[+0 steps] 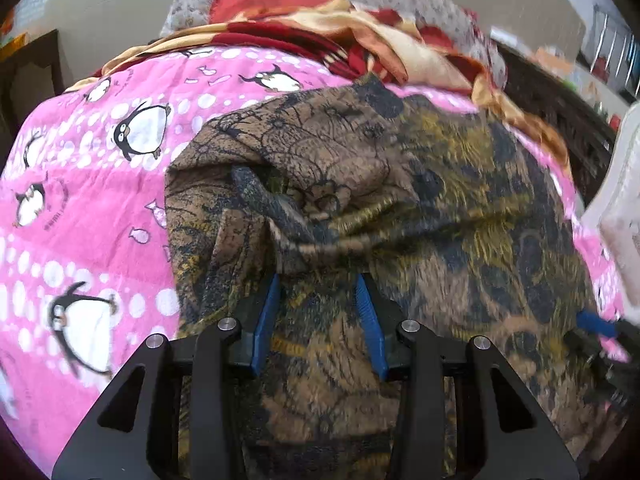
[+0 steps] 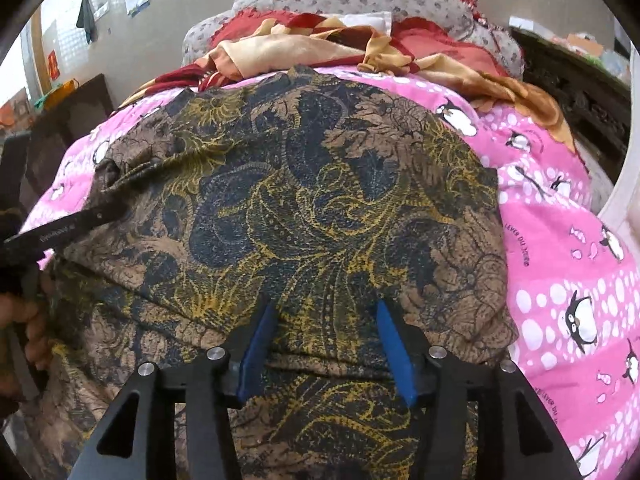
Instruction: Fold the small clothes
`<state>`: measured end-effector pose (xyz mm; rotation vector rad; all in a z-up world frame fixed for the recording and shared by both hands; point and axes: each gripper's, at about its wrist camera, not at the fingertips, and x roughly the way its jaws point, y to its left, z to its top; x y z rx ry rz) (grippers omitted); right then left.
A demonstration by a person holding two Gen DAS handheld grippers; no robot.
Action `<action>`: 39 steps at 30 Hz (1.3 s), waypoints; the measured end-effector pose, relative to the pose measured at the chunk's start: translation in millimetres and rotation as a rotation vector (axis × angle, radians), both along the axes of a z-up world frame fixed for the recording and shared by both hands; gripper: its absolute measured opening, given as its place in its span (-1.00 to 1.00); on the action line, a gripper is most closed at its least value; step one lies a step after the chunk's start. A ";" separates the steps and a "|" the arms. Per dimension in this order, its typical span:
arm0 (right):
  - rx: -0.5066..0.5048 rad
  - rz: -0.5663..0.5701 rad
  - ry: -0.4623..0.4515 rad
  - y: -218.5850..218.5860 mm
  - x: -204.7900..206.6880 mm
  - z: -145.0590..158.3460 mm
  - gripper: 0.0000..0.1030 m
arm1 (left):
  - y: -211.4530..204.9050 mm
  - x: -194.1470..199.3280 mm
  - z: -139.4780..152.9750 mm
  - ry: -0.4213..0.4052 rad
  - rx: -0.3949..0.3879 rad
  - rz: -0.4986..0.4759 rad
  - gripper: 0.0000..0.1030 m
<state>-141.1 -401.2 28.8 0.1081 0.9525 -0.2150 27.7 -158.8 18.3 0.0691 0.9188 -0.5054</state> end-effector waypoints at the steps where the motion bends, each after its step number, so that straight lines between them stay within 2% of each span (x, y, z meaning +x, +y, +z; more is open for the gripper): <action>1: -0.023 -0.034 0.019 0.6 -7.5 7.2 0.00 | 1.0 -6.9 10.1 0.000 0.040 -0.023 -0.24; 3: -0.039 -0.067 -0.002 3.4 -31.4 26.2 0.00 | 12.6 -23.2 28.9 -0.022 0.020 -0.075 -0.24; 4: -0.009 -0.036 -0.025 5.8 -47.1 36.8 0.06 | 24.4 -33.9 39.4 -0.033 -0.004 -0.102 -0.24; 5: 0.012 -0.005 -0.027 8.6 -59.6 42.3 0.20 | 40.0 -45.6 48.3 -0.034 -0.019 -0.121 -0.23; 7: 0.009 0.059 -0.024 21.3 -91.3 48.6 0.33 | 70.7 -67.0 55.4 -0.009 -0.024 -0.132 -0.07; 8: -0.004 0.096 -0.021 29.8 -108.0 47.5 0.33 | 88.3 -81.9 55.5 0.008 -0.025 -0.133 -0.02; 10: -0.022 0.133 -0.011 41.8 -128.5 37.9 0.35 | 111.6 -107.8 50.1 0.045 -0.031 -0.170 -0.01; 12: -0.024 0.135 0.053 49.0 -143.3 8.5 0.40 | 128.5 -134.4 39.9 0.072 0.003 -0.182 -0.01; 14: 0.043 0.097 0.120 42.5 -146.1 -18.5 0.45 | 148.5 -159.1 31.7 0.100 0.024 -0.155 -0.01; 16: 0.121 0.014 0.041 31.1 -155.4 -15.5 0.48 | 169.3 -180.0 23.4 0.155 0.001 -0.144 -0.01; 18: 0.105 -0.006 0.018 30.0 -160.3 -11.8 0.48 | 188.8 -200.7 12.4 0.219 -0.041 -0.135 -0.01; 19: 0.094 -0.016 0.001 29.9 -163.9 -11.3 0.48 | 192.6 -207.0 7.8 0.240 -0.037 -0.137 -0.01; 22: 0.117 -0.029 0.019 29.0 -165.5 -24.2 0.52 | 197.4 -234.2 7.1 0.213 -0.022 -0.172 -0.01; 23: 0.116 -0.037 0.001 29.4 -166.8 -25.5 0.62 | 196.6 -238.4 7.2 0.226 -0.025 -0.187 -0.01; 27: 0.120 -0.053 -0.008 30.8 -163.3 -30.0 0.72 | 201.9 -249.2 7.6 0.270 -0.014 -0.193 -0.01; 29: 0.108 -0.054 -0.004 35.0 -159.6 -30.8 0.77 | 209.5 -249.9 2.4 0.329 -0.031 -0.185 -0.01; 33: 0.095 -0.057 -0.009 36.2 -163.3 -30.8 0.81 | 224.0 -243.3 -4.6 0.415 -0.151 -0.183 -0.01; 36: 0.095 -0.057 -0.008 35.4 -166.0 -29.7 0.81 | 221.2 -230.5 -15.6 0.569 -0.306 -0.222 -0.01; 37: 0.094 -0.056 -0.006 35.7 -166.0 -29.7 0.81 | 219.0 -228.0 -17.6 0.601 -0.329 -0.239 -0.02; 39: 0.088 -0.044 -0.006 35.8 -170.2 -25.7 0.80 | 211.9 -226.8 -16.3 0.593 -0.310 -0.277 -0.01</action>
